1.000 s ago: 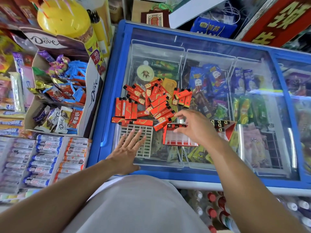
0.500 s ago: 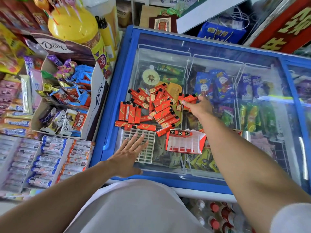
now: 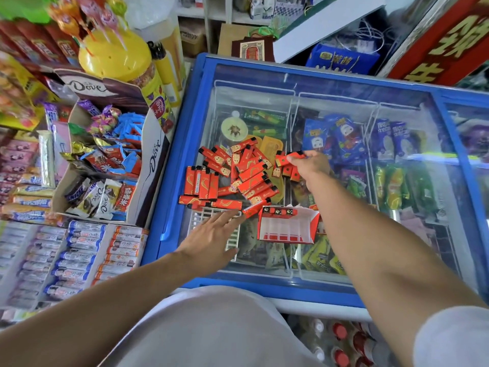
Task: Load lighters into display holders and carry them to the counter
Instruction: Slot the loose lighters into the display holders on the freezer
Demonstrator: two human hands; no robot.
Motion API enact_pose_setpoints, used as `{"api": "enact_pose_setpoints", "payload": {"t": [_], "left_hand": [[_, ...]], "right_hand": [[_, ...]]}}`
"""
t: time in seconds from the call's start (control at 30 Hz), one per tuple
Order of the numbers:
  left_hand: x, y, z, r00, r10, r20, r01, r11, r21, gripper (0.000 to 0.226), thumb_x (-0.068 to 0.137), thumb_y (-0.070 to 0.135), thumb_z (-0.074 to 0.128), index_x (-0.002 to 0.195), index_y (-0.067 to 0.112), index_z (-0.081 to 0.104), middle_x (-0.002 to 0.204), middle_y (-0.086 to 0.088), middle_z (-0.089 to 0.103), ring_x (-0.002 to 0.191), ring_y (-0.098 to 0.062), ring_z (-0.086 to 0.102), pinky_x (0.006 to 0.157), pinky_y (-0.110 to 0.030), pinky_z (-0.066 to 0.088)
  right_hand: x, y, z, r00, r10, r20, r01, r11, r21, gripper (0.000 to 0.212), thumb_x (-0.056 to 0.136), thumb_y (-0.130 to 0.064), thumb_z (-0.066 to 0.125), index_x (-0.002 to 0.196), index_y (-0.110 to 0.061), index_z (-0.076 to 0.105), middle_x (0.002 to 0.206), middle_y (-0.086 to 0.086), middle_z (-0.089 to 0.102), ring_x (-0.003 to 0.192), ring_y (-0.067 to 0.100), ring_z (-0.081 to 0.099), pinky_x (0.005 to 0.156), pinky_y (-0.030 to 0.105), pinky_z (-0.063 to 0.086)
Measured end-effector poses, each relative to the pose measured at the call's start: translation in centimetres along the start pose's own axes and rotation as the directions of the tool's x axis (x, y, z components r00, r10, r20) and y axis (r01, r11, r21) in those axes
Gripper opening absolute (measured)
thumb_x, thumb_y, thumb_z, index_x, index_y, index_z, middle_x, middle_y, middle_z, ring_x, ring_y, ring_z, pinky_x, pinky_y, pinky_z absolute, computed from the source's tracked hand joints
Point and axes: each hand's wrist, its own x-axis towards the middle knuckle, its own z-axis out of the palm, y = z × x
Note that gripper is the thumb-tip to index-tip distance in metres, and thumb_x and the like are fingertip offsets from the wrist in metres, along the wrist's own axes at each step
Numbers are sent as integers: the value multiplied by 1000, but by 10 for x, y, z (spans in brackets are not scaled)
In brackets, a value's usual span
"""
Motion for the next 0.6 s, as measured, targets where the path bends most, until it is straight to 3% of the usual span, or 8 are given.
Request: {"api": "enact_pose_setpoints", "payload": {"t": [0.1,0.23,0.33,0.43,0.53,0.6], "left_hand": [[16,28,-8,995,101,-24,-100,994,35,80,99,37,54,160,34,2,168,7,-6,154,-17,4,120,-31,3],[47,51,-2,991,133,-9,-132,989,65,90,98,35,56,160,29,-8,168,6,-12,154,-18,-2,115,-30,-4],[67,60,1,996,89,-23,-89,996,7,89,96,32,62,161,18,3,168,-3,7,154,-22,8,122,-34,7],[83,62,2,998,45,-54,-46,999,-22,70,97,25,63,157,15,27,157,-11,39,146,-29,35,120,-39,30],[93,63,0,994,-2,-113,0,1000,-20,44,99,26,62,142,19,52,131,-10,65,115,-28,64,96,-41,55],[95,66,-5,994,-30,-103,30,1000,4,34,100,27,61,132,18,60,115,-9,71,96,-28,70,84,-41,59]], "right_hand": [[-8,-4,-18,998,-56,6,55,991,120,42,81,-29,82,119,-17,69,106,1,75,79,9,71,72,27,58],[-51,0,-68,944,-313,103,317,948,-24,26,84,-34,79,107,-29,69,102,-9,73,84,7,72,80,31,58],[-90,10,-109,912,-344,224,388,900,-197,24,86,-37,77,108,-32,70,100,-17,70,87,-2,66,73,18,47],[-111,24,-129,879,-302,370,436,823,-363,20,88,-36,74,107,-35,70,99,-18,66,84,-10,59,68,14,42],[-111,44,-119,861,-310,403,486,733,-475,17,87,-38,75,103,-37,71,97,-24,64,82,-6,59,81,30,52],[-109,57,-106,846,-362,392,527,687,-500,17,87,-40,74,103,-37,72,94,-25,59,83,-1,57,80,35,52]]}}
